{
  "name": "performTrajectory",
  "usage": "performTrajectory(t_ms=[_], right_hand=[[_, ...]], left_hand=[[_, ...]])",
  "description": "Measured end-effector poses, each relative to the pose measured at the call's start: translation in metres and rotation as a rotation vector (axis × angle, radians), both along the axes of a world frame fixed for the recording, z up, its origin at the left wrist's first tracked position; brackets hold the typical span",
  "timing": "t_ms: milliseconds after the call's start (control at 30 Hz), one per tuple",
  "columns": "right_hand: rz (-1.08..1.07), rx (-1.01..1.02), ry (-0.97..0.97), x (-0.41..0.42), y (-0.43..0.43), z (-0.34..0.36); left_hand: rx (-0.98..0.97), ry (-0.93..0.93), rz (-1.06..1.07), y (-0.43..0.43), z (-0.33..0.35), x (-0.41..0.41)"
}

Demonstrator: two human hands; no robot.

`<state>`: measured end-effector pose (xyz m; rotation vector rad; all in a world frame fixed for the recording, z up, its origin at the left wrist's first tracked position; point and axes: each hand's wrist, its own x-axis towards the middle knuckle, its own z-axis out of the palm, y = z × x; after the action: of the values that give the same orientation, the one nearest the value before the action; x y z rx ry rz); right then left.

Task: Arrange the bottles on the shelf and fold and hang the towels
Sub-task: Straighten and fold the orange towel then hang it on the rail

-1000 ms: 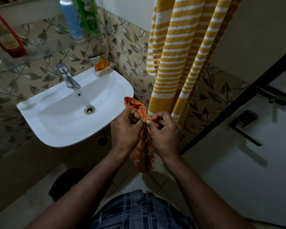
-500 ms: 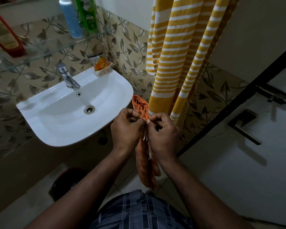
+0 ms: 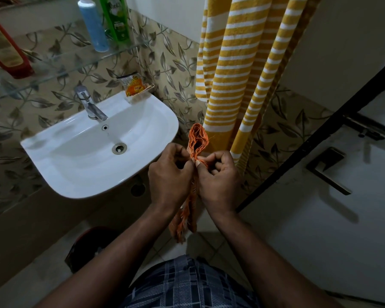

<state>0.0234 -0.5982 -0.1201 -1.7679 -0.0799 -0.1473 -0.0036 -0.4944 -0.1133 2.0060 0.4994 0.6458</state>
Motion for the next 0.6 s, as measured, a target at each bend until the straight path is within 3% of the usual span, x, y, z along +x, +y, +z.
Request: performTrajectory(t_ms=[367,600], right_hand=[[0.005,0.186,0.095,0.001,0.003,0.005],[0.179,0.263,0.208,0.011,-0.002,0.012]], left_hand=[[0.021,-0.007,-0.08,0.009,-0.001,0.001],[0.109,-0.049,-0.071,0.021,-0.002,0.0]])
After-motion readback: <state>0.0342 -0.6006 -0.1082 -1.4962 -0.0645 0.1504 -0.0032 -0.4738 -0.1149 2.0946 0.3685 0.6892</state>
